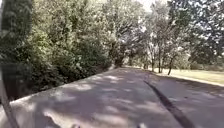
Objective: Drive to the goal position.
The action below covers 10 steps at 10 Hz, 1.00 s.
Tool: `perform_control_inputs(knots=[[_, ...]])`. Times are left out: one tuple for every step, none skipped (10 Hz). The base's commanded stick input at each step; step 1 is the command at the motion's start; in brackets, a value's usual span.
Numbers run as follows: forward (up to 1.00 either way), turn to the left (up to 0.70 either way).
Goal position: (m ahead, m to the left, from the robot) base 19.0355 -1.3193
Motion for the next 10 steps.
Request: perform_control_inputs(knots=[[0.00, 0.00], [0.00, 0.00], [0.00, 0.00], [0.00, 0.00], [0.05, 0.00], [0.18, 0.00], [0.57, -0.25], [0.70, -0.35], [0.70, -0.35], [0.70, 0.00]])
